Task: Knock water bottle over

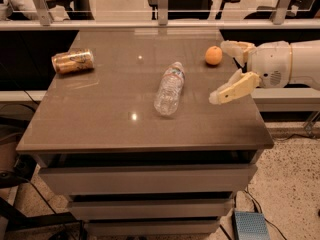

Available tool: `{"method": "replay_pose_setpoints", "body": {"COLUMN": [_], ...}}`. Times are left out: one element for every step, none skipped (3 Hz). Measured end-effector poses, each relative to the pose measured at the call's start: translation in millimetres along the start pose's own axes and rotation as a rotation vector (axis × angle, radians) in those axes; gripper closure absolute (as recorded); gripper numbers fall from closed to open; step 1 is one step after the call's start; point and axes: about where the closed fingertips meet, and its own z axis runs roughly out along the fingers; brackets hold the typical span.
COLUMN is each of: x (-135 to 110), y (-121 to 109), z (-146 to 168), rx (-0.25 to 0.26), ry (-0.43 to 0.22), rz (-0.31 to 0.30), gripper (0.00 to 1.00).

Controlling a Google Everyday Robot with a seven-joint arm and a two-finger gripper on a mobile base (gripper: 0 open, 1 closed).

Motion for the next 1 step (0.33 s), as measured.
{"method": "replay_pose_setpoints", "body": {"x": [0.0], "y": [0.0], "z": [0.1], "rx": [0.000], "ry": [0.000], "rz": [0.000], "gripper": [0.00]}}
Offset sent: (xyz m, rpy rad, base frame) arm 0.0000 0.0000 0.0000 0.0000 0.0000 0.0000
